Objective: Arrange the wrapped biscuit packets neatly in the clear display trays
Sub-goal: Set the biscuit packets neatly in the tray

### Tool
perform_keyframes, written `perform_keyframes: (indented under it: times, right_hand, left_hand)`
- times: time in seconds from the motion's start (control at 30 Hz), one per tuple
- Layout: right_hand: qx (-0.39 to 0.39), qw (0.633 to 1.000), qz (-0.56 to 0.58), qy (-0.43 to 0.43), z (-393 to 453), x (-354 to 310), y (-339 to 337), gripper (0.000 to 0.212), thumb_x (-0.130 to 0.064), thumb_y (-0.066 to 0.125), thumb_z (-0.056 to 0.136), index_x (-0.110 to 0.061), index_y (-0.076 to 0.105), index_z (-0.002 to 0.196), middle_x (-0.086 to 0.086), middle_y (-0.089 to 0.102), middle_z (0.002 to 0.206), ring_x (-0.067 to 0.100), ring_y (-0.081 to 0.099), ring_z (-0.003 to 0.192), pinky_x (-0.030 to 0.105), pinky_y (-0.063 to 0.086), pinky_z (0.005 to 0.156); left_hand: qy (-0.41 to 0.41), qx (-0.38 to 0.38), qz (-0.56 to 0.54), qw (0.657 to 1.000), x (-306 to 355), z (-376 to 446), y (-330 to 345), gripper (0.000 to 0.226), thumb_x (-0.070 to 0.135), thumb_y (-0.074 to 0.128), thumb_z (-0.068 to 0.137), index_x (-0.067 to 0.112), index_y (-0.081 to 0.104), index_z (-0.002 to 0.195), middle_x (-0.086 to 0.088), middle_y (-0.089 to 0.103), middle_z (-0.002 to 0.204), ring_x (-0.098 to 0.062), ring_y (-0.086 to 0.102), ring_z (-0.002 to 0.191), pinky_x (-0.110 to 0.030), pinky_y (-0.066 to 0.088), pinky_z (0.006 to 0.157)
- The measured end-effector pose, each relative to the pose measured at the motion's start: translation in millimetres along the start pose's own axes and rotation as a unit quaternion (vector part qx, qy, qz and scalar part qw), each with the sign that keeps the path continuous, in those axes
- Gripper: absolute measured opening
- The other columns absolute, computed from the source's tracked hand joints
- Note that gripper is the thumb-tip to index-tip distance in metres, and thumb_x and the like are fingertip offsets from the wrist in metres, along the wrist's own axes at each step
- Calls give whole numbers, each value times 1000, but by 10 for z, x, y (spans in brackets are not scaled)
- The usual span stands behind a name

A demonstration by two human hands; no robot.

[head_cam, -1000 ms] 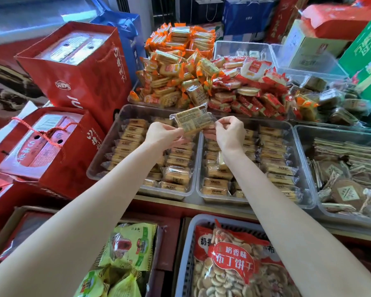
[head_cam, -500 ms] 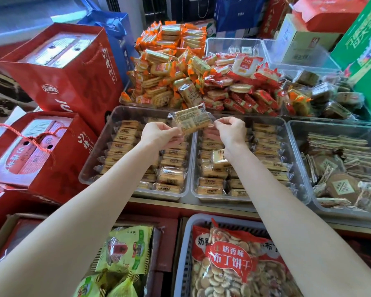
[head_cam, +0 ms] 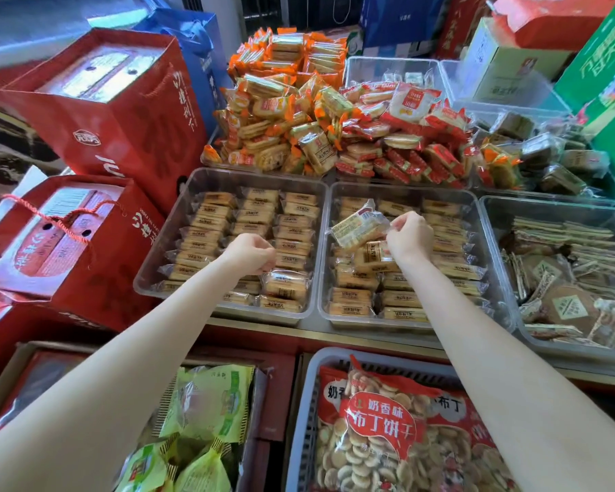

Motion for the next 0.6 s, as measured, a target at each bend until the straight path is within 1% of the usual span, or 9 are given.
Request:
perform_keyframes:
  times: [0.03,0.1,0.17,0.27,0.33,0.4,0.47,0.53,0.6]
  right_hand:
    - [-13,999,-37,-14,-6,-32,4,15,-2,53,89,-8,55,103,14,57,114,31,59,102,41,51,85]
    - [-23,992,-97,-74,-60,-192,27,25,-4,54,90,-7,53,114,13,49,125,30,48,113,38,44,89]
    - [-47,978,-132,-154,-201,-449,162,21,-12,56,91,-9,57,112,11,48,124,29,44,117,35,40,88]
    - [-162,935,-153,-275,-559,-844,634,20,-23,60,91,-9,62,105,9,54,117,25,46,115,32,38,89]
    - [-261,890,-162,-337,-860,-1042,1008,26,-27,61,91,-8,63,107,9,59,114,24,49,112,32,41,90]
    - [-344,840,-205,-367,-1109,-1109,1370,30,-30,62,90,-7,63,109,10,61,111,25,52,107,33,44,86]
    - [-374,799,-267,-388,-1250,-1082,1655,26,-29,60,91,-9,62,108,9,62,110,26,53,103,34,44,83]
    - [-372,774,-326,-396,-1293,-1024,1831,21,-25,55,93,-10,61,107,10,62,109,29,53,104,40,39,91]
    - [-361,759,-373,-392,-1294,-981,1916,21,-21,51,95,-11,61,110,8,63,109,30,52,108,49,27,104]
  left_hand:
    - [4,7,31,1000,-67,-1,-40,20,15,54,92,8,61,110,-6,65,104,-17,61,98,-31,50,90]
    - [8,24,84,996,-212,-15,-154,23,18,55,91,10,61,111,-2,62,108,-16,57,101,-29,45,87]
    - [2,40,104,994,-387,-42,-282,21,18,55,91,11,62,110,-2,60,109,-17,55,99,-27,42,80]
    - [-27,64,112,991,-677,-143,-507,19,14,53,91,13,64,106,-3,63,104,-18,57,95,-28,44,78]
    - [-30,71,141,987,-852,-199,-655,24,13,53,89,12,65,109,-7,65,112,-22,59,104,-30,46,87]
    - [-21,63,180,981,-972,-260,-754,29,15,52,91,11,65,116,-10,64,119,-26,56,113,-31,43,94]
    - [-7,48,208,977,-1041,-318,-802,31,14,46,94,11,62,121,-10,62,123,-27,54,116,-29,40,94]
    - [7,47,225,973,-1067,-363,-825,35,10,42,94,9,58,126,-11,59,127,-27,53,119,-28,39,95]
    - [13,56,224,973,-1091,-385,-839,38,7,41,94,11,57,128,-11,58,129,-26,54,117,-26,39,93]
Point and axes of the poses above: each hand's wrist, its own z-axis towards the middle knuckle, its own y-axis out of the palm, x = y × z, the point moved 5 cm from there along z, towards the middle knuckle
